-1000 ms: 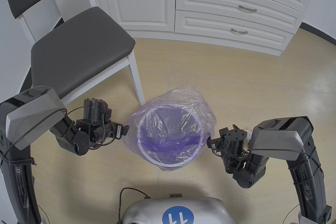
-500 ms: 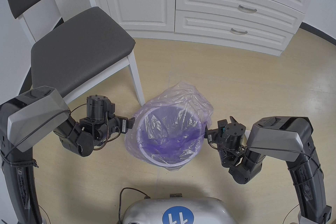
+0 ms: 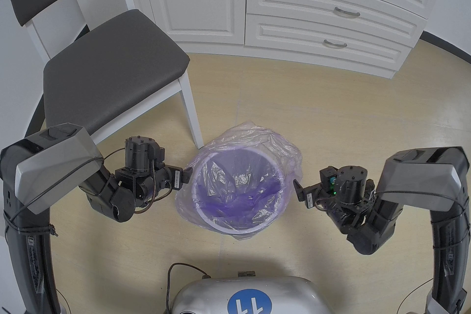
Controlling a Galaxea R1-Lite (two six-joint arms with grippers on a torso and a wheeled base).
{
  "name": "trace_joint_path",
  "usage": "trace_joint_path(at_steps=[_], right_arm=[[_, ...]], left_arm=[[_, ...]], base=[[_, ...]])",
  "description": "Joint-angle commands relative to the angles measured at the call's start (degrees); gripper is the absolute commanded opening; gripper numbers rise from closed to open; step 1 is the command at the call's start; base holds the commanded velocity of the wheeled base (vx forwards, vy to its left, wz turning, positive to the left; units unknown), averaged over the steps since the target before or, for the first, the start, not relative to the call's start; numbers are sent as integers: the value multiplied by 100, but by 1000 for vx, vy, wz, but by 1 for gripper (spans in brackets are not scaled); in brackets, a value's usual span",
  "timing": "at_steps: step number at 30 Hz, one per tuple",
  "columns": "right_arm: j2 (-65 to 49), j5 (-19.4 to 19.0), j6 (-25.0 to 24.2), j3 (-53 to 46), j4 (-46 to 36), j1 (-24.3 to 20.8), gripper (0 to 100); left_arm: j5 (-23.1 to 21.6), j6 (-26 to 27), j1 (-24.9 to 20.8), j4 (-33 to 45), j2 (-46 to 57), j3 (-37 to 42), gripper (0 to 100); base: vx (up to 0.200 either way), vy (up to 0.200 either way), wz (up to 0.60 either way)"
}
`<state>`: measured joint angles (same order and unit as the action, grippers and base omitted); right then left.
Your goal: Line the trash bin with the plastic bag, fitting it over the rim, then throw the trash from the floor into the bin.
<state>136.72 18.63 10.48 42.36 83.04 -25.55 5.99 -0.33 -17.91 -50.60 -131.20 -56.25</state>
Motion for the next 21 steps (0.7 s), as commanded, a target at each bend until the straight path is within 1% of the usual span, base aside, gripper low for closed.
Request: trace_joint_path(at_steps=[1, 2, 3, 4, 5, 6, 7, 9, 10, 14, 15, 17, 18, 19, 21], right_arm=[[-1077, -632, -398, -439, -640, 332, 100], [-1077, -632, -398, -439, -640, 332, 100], [-1182, -957, -732, -475, -992, 279, 100], [-1147, -1045, -969, -439, -1132, 217, 100], [-1086, -1072, -1215, -351, -1247, 121, 100], [-1059, -1072, -1286, -308, -1264, 85, 100], [-857, -1037, -1681, 35, -1387, -99, 100], [-629, -896, -1971, 360, -1458, -205, 100], [-479, -667, -2094, 571, -1519, -257, 100], [13, -70, -2138, 1178, -1616, -275, 100], [92, -8, -2138, 1275, -1616, -257, 100], [92, -8, -2138, 1275, -1616, -257, 100], [382, 211, -2147, 1644, -1616, -178, 100], [602, 352, -2147, 1925, -1616, -64, 100], [707, 405, -2156, 2074, -1616, -20, 100]], left_arm=[[-1, -2, -11, -2, -3, 9, 100], [-1, -2, -11, -2, -3, 9, 100], [-10, -2, -11, -11, -11, -9, 100], [-10, -2, -11, -11, -20, -9, 100], [-18, -11, -2, -11, -20, -9, 100], [-27, -11, -2, -11, -20, -18, 100], [-27, -20, -2, -20, -29, -27, 100], [-27, -73, -2, -72, -38, -35, 100], [-36, -125, -2, -125, -55, -62, 100], [-27, -169, 24, -204, -134, -141, 100], [-27, -160, 33, -204, -152, -150, 100], [-27, -160, 33, -204, -152, -150, 100], [-36, -169, 59, -204, -249, -229, 100], [-36, -178, 86, -204, -363, -317, 100], [-27, -187, 95, -204, -433, -369, 100]], base=[[0, 0, 0], [0, 0, 0], [0, 0, 0], [0, 0, 0], [0, 0, 0], [0, 0, 0], [0, 0, 0], [0, 0, 0], [0, 0, 0], [0, 0, 0], [0, 0, 0], [0, 0, 0], [0, 0, 0], [0, 0, 0], [0, 0, 0]])
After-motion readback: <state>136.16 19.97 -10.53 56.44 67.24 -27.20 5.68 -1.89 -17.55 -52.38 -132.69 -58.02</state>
